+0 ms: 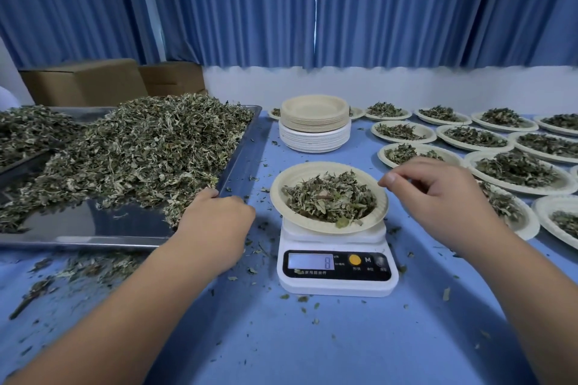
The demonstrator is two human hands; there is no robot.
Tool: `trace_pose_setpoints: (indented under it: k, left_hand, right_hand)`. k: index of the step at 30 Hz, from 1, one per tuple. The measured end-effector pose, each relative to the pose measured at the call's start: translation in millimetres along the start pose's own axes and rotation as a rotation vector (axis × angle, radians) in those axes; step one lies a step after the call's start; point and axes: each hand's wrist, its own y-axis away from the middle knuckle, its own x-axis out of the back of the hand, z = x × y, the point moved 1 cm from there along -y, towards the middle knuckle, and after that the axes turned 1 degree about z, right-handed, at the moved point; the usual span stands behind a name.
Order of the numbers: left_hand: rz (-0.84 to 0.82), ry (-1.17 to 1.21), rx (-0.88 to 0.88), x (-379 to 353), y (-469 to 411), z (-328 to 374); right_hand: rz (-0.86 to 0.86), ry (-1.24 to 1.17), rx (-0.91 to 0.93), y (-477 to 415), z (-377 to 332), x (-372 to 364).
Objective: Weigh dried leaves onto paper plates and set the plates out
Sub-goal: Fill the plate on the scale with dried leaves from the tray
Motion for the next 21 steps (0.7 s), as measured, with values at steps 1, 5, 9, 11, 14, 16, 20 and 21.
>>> trace_pose_setpoints:
  k: [1,5,9,11,14,16,20,21]
  left_hand:
    - [0.000,0.004,0.009,0.1,-0.1,0.5]
    - [0.009,0.013,0.016,0.8,-0.5,3.5]
    - [0.034,0.107,0.038,-0.9,-4.0,3.6]
    - [0.090,0.339,0.115,0.3,-3.3,-3.8]
    - [0.325,0.641,0.267,6.2,1.5,-27.8]
    - [0.489,0.703,0.350,7.8,6.6,-45.4]
    - [0.563,0.745,0.382,2.9,10.2,-61.2]
    - [0.565,0.749,0.361,2.9,10.3,-59.9]
  right_hand:
    - [-0.002,-0.002,-0.001,0.6,0.0,-0.2]
    - [-0.011,-0.008,0.001,1.2,-0.5,-1.0]
    - [-0.017,0.001,0.007,1.4,-1.0,-0.9]
    - [-0.018,-0.003,0.007,1.7,-1.4,-0.8]
    - [-0.017,0.001,0.011,1.4,-2.7,-0.5]
    - [-0.019,0.016,0.019,1.5,-3.5,-0.7]
    - [-0.023,0.015,0.018,1.8,-4.6,-1.5]
    - [-0.021,0.019,0.019,1.9,-5.1,-1.7]
